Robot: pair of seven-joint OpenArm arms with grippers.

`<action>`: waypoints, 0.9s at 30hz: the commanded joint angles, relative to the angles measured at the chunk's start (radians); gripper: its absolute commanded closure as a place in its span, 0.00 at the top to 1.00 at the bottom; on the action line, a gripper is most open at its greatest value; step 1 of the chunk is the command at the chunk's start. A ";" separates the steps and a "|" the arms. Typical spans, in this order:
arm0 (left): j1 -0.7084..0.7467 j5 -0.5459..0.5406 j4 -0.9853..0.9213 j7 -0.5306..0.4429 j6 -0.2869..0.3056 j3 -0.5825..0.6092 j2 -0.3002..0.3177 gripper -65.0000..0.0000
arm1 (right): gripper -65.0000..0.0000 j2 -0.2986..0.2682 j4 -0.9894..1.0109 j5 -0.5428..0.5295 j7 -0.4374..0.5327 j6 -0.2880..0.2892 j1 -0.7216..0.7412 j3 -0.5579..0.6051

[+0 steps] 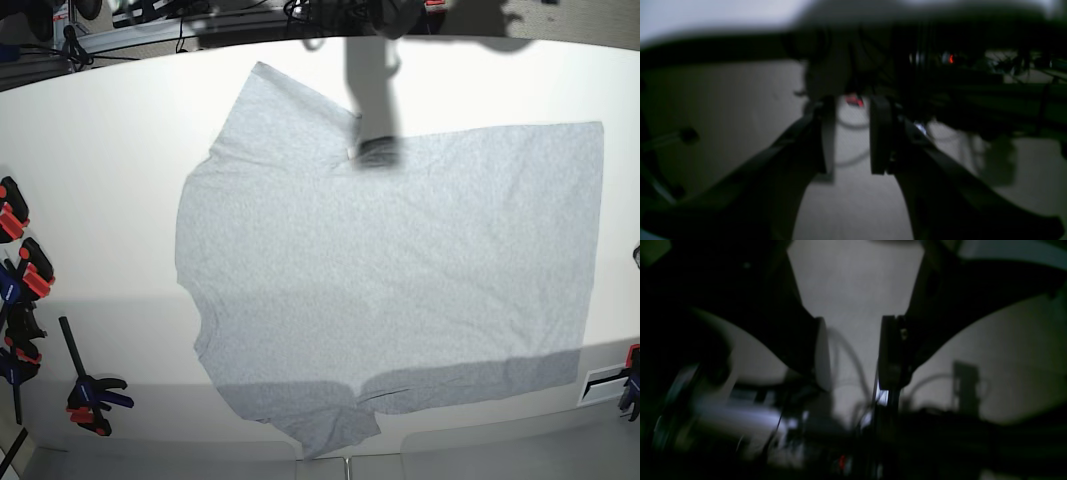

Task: Fold the T-shirt properly
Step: 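Lower both grippers toward the shirt's shoulder edges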

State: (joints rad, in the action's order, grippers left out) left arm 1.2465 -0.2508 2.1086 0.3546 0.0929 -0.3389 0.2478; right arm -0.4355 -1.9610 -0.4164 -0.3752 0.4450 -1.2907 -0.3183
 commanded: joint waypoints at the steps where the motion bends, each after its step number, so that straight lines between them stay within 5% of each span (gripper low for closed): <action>1: 0.009 0.009 0.040 -0.001 -0.003 -0.008 0.005 0.25 | 0.35 -0.019 -0.039 -0.006 0.011 0.005 -0.018 -0.014; 8: -0.052 0.021 0.180 0.068 -0.002 -0.008 0.044 0.25 | 0.35 -0.148 -0.247 0.181 0.024 0.049 -0.018 -0.016; 13: -0.144 0.022 0.190 0.067 0.005 -0.008 0.072 0.25 | 0.35 -0.180 -0.327 0.292 0.082 0.086 -0.008 -0.015; 17: -0.262 0.037 0.190 0.068 0.156 -0.008 0.100 0.25 | 0.35 -0.183 -0.317 0.375 0.140 0.196 0.120 0.010; 20: -0.342 0.037 0.190 0.067 0.232 -0.006 0.119 0.25 | 0.35 -0.194 -0.317 0.439 0.138 0.183 0.196 0.078; 27: -0.401 0.041 0.190 0.074 0.234 -0.006 0.118 0.26 | 0.42 -0.196 -0.316 0.724 0.006 0.130 0.327 0.378</action>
State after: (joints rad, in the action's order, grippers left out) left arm 0.8379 -0.2050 2.2822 0.4473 0.3328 -0.3408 0.3607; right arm -0.6262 -2.2608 0.3225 -0.3901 0.5762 -0.9558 0.0673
